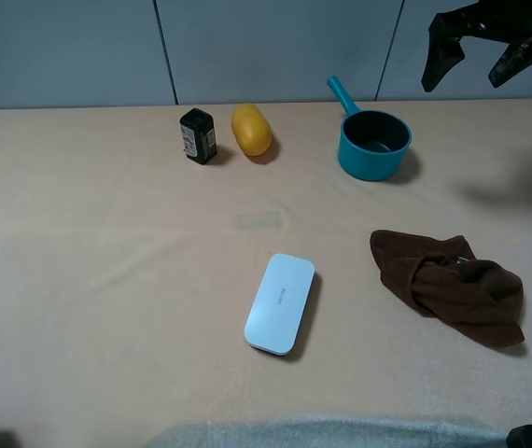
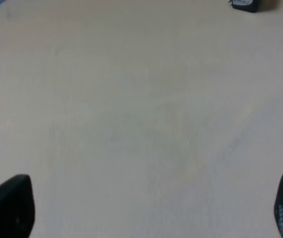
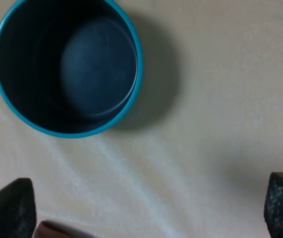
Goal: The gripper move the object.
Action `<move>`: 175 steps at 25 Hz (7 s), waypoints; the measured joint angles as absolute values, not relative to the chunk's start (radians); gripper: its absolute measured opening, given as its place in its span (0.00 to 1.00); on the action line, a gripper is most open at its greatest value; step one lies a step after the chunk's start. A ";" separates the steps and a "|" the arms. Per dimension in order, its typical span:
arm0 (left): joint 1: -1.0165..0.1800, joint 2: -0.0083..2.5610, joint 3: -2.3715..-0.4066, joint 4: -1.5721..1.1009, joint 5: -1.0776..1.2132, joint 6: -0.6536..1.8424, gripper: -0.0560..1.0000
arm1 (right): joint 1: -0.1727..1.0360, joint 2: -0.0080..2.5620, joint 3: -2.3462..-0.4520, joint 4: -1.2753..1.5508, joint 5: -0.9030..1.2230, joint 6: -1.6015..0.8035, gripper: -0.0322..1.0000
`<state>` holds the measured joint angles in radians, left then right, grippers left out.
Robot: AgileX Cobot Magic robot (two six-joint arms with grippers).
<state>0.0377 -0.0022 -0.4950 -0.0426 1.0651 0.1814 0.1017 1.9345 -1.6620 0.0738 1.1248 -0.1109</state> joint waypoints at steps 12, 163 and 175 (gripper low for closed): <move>0.038 -0.002 -0.495 -0.043 1.065 0.181 0.96 | 0.102 2.080 -1.686 0.141 1.042 -0.137 0.70; 0.038 -0.002 -0.495 -0.043 1.065 0.181 0.96 | 0.422 1.921 -1.824 0.056 1.216 0.009 0.01; 0.038 -0.002 -0.495 -0.043 1.065 0.181 0.96 | 0.620 1.921 -1.824 0.056 1.216 0.076 0.01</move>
<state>0.0377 -0.0022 -0.4950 -0.0426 1.0651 0.1814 0.6199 1.9207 -1.8242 0.0556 1.2161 0.0756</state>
